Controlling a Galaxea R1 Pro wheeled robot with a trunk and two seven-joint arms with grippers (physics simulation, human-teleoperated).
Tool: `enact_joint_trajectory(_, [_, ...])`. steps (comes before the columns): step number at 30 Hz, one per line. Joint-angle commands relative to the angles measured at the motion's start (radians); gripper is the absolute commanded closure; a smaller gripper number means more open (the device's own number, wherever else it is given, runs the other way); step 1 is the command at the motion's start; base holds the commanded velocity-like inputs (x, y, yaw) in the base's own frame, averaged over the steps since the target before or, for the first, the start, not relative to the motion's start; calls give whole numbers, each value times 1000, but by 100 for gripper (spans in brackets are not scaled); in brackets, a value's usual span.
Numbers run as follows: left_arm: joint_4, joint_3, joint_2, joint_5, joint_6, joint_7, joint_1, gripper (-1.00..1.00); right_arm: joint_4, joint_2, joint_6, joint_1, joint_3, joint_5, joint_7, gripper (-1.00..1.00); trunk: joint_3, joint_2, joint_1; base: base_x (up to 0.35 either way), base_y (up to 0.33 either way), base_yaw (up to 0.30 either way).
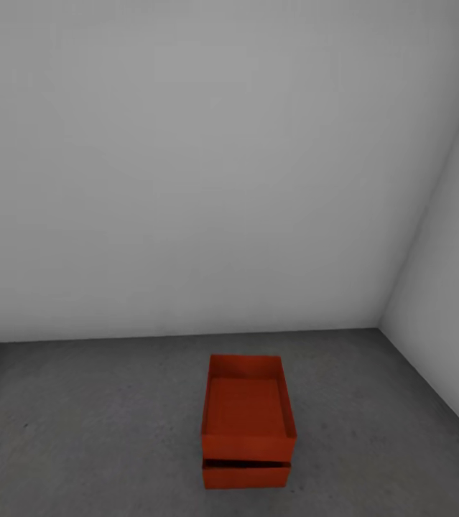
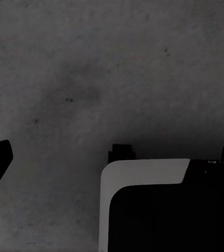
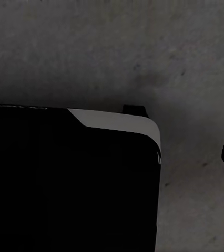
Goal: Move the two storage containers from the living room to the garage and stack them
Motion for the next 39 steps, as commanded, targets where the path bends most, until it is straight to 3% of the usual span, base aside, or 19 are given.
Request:
enact_joint_trajectory(1, [1,-2,0,6,-1,-4,-1,-100,3,1,-5,-1,8,-8,-1,-100,0,-1,0,0,0,0])
enact_joint_trajectory(19, [1,-1,0,6,-1,-4,0,-100,3,0,-5,-1,8,-8,-1,-100,27,-1,0,0,0,0])
enact_joint_trajectory(39, [1,-3,-5,5,-1,-4,1,-100,2,-6,7,-1,12,2,-1,-100,29,-1,0,0,0,0])
